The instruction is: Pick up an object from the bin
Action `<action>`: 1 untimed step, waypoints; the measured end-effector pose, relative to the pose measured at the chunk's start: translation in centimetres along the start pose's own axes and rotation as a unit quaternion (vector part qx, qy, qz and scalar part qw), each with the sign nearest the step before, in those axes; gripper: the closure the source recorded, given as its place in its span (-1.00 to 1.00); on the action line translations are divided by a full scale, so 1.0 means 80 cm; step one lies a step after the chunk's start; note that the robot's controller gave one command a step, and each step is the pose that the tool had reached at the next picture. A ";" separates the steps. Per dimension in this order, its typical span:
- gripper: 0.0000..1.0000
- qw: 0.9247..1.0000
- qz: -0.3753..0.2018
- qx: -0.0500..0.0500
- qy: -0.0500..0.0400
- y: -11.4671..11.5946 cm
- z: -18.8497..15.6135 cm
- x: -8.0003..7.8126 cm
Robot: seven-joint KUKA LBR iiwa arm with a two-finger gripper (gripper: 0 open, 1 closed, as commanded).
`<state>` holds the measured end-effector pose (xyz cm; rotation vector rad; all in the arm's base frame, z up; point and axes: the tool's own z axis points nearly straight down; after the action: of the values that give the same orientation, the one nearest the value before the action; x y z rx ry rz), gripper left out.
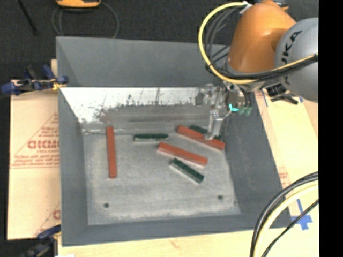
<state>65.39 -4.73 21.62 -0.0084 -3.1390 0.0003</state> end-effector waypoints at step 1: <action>-1.00 0.991 -0.137 0.000 -0.001 0.094 0.171 0.004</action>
Offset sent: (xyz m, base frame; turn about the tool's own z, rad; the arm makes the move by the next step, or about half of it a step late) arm -0.0027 0.0746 -0.1348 -0.2758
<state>65.08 2.77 7.91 0.4234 -3.1122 -0.0014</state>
